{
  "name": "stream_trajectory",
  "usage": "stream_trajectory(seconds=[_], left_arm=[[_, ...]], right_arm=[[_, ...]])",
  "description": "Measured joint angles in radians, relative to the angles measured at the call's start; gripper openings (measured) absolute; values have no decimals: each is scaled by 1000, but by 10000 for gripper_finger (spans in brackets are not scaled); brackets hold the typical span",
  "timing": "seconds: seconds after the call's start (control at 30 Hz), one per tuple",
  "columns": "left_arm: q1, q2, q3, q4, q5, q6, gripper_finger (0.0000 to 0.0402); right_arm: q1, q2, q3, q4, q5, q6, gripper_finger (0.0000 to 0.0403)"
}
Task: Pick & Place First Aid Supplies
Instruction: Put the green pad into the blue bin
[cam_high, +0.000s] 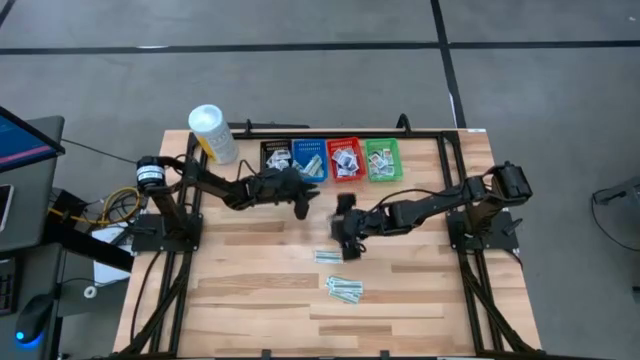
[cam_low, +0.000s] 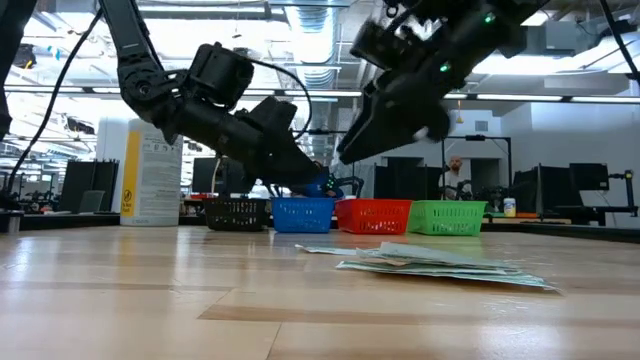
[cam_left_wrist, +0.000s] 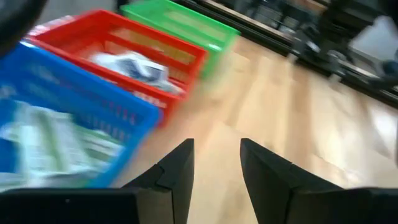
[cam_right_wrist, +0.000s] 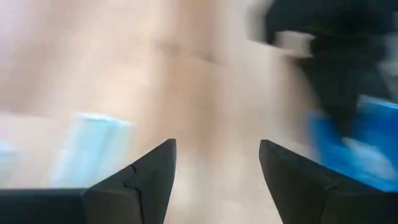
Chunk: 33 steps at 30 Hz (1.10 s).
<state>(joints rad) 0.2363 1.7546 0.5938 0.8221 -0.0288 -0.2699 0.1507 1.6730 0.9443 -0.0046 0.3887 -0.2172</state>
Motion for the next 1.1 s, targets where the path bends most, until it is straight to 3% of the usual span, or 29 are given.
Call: stream_trajectory(seconds=[0.17, 0.3, 0.47, 0.67, 1.1], left_arm=[[-93, 0, 0, -1, 1, 1, 131], [-166, 0, 0, -1, -5, 1, 131], [-246, 0, 0, 2, -68, 4, 131], [-306, 0, 0, 10, -128, 4, 131], [-327, 0, 0, 17, -149, 1, 131]], right_arm=[[29, 0, 0, -3, -382, 33, 225], [62, 0, 0, 0, -497, 27, 225], [86, 1, 0, 19, -462, 40, 225], [78, 93, 0, 64, -380, 85, 225], [32, 255, 4, 61, -355, 53, 204]])
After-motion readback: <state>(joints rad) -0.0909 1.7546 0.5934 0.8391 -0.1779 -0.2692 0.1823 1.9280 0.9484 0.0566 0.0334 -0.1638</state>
